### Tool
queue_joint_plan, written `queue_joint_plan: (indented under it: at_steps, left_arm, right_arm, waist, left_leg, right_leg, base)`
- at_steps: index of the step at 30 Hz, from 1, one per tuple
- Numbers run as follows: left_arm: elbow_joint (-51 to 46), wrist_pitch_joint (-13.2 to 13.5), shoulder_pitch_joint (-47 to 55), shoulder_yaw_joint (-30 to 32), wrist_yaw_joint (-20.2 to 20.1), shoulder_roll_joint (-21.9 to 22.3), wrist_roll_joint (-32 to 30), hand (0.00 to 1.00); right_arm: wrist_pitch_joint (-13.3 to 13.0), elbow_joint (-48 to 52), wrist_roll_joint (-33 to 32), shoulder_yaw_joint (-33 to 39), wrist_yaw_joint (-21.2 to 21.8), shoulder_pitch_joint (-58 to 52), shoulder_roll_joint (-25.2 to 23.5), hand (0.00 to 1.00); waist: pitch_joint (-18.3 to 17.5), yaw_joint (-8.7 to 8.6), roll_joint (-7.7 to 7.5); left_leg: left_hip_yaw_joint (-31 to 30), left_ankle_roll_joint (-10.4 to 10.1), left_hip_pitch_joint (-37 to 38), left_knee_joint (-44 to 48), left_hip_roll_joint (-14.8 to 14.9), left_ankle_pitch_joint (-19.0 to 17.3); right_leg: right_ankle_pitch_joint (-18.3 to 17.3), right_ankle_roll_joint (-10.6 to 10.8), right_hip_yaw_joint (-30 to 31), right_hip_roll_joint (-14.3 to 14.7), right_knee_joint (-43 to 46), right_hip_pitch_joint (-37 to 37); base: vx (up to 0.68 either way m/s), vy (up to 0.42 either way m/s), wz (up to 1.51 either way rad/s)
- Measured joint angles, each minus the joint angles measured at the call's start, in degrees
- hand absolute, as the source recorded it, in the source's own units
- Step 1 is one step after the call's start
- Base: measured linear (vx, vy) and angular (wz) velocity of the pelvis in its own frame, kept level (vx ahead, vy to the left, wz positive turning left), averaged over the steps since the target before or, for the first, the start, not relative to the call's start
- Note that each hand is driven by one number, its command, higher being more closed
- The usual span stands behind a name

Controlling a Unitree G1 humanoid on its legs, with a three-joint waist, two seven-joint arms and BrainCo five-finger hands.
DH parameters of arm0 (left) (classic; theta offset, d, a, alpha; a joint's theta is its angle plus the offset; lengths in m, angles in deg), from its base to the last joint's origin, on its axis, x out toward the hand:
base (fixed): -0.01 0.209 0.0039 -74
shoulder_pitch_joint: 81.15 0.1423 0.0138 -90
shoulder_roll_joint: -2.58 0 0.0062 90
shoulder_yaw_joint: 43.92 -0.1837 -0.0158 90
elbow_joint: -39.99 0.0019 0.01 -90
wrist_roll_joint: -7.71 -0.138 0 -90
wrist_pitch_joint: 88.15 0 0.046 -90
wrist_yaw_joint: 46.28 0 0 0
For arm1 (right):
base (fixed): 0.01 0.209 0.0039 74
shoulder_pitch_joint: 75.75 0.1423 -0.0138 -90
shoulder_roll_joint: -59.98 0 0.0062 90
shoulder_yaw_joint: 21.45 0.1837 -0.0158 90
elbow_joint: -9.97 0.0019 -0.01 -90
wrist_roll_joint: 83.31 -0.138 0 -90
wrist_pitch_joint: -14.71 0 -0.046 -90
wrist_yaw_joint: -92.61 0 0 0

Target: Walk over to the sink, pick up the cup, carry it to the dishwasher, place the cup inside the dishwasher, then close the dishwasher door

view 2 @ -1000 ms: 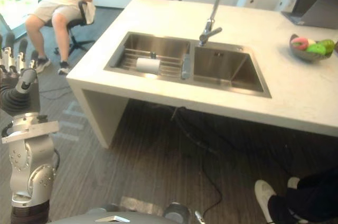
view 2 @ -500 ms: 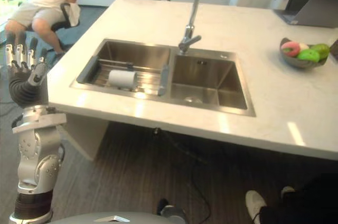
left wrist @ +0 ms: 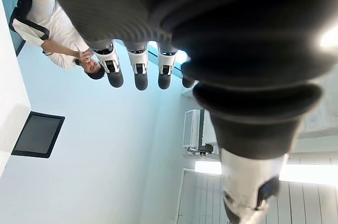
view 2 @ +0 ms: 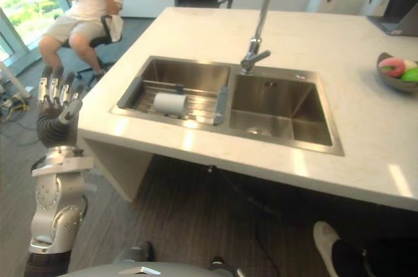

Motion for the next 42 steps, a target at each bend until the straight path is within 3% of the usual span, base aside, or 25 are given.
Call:
queue_joint_plan:
  at_steps: [5, 8, 9, 15, 19, 24, 28, 31, 34, 39, 42]
  left_arm:
    - [-4.40, -1.70, 1.51, 1.86, -0.33, -0.04, 1.63, 0.00]
    - [-5.67, -2.75, 1.52, 0.29, -0.98, 0.00, 1.65, 0.00]
    - [-0.54, -3.77, 2.82, -5.08, -2.85, -2.53, 2.63, 0.00]
    - [-0.25, -3.87, 2.63, -5.29, -3.20, -2.17, 2.83, 0.00]
    - [4.60, -6.10, -0.03, -6.62, -5.79, -2.06, 4.86, 0.00]
    - [10.03, -11.80, -3.46, -7.66, -11.22, -2.38, 8.26, 0.00]
    - [13.51, -14.98, -3.40, -7.35, -12.37, -3.52, 11.29, 0.00]
    - [13.52, -13.70, -3.33, -4.80, -11.86, -3.61, 10.92, 0.00]
    - [11.88, -8.75, -3.28, 0.50, -8.49, -4.20, 8.86, 0.00]
    - [6.18, -3.35, -2.65, 6.25, -7.56, -4.62, 7.00, 0.00]
    - [3.45, -2.85, -2.62, 6.26, -7.39, -4.79, 6.07, 0.00]
  right_arm:
    - [-0.62, -0.03, -1.59, -1.90, -0.77, -0.81, -1.39, 0.00]
    - [-1.66, 0.00, -2.11, -1.64, -0.63, -1.75, -1.24, 0.00]
    - [0.33, -1.31, -2.79, -3.32, -0.43, -3.18, 0.68, 0.00]
    - [0.24, -1.29, -2.76, -3.33, -0.60, -3.16, 0.65, 0.00]
    - [-1.59, -0.60, -2.36, -3.22, -1.85, -3.29, 0.23, 0.00]
    - [-5.91, -0.21, -0.76, -0.65, -2.38, -3.28, -1.04, 0.00]
    - [-9.77, -0.33, -2.58, 1.09, -2.66, -3.40, -2.70, 0.00]
    - [-13.66, -0.19, -2.56, 1.89, -2.84, -1.87, -3.67, 0.00]
    - [-16.99, -0.26, -2.06, 2.77, -5.25, 1.15, -3.44, 0.00]
    - [-17.86, -0.23, 2.63, 3.64, -5.85, 3.55, -0.93, 0.00]
    - [-17.62, -0.23, 4.79, 3.63, -5.93, 3.66, 0.46, 0.00]
  waist:
    - [-0.63, -0.35, -1.90]
    - [-1.52, -0.63, -1.59]
    - [-5.13, -1.38, 0.52]
    - [-5.43, -1.76, 0.32]
    - [-6.45, -2.30, -0.21]
    - [-7.12, -2.87, -1.21]
    - [-7.42, -3.64, -1.63]
    - [-5.68, -2.94, -1.98]
    - [-3.48, -2.59, -3.13]
    - [-3.14, -1.46, -3.16]
    - [-3.23, -1.39, -3.10]
  left_leg:
    - [0.91, 0.88, 3.50, -4.49, -3.38, 3.19]
    - [0.78, 1.11, 4.20, -8.02, -4.41, 5.91]
    - [-2.94, 0.94, 6.35, -12.87, -2.27, 11.80]
    - [-2.25, 0.70, 6.78, -12.89, -2.13, 11.35]
    - [-0.20, 1.04, 7.98, -13.20, -2.07, 11.20]
    - [0.65, 1.03, 10.33, -16.00, -2.35, 11.43]
    - [-1.40, 1.48, 9.33, -16.54, -2.74, 12.38]
    - [-2.41, 1.15, 5.90, -6.66, -1.87, 8.18]
    - [-2.11, 2.30, 2.38, 5.78, -2.20, 8.33]
    - [-5.71, 2.17, 2.54, 2.42, -3.86, 12.34]
    - [-5.54, 1.90, 5.79, -1.62, -4.42, 13.22]
  right_leg:
    - [-1.52, 2.41, 1.83, -3.35, 3.43, -0.70]
    - [-2.58, 2.53, 0.01, -4.45, 3.11, -1.38]
    - [-0.41, 2.16, -5.41, -0.99, -5.45, 3.48]
    - [-0.47, 2.18, -4.92, -1.01, -5.38, 3.50]
    - [-0.81, 2.26, -3.46, -1.22, -4.43, 3.51]
    - [-2.88, 2.31, -2.53, -1.15, -2.47, 3.34]
    - [-3.29, 2.45, -4.74, -1.19, -2.57, 3.44]
    - [-6.77, 2.51, -4.95, -1.99, 2.08, 2.82]
    - [-8.79, 2.38, -5.09, -4.24, 4.34, 5.34]
    - [-7.78, 1.24, -3.55, -4.92, 1.92, 5.82]
    - [-7.26, 1.64, -2.73, -5.07, 0.83, 6.00]
  base:
    - [0.07, 0.140, -0.12]
    - [0.07, 0.044, 0.26]
    - [0.02, 0.004, 0.08]
    - [0.00, 0.000, -0.06]
    - [0.01, 0.008, -0.17]
    - [0.00, 0.003, -0.08]
    - [0.05, -0.006, 0.30]
    - [0.03, 0.017, 0.16]
    - [0.00, -0.016, 0.12]
    - [0.01, -0.037, -0.06]
    - [0.04, -0.010, -0.23]
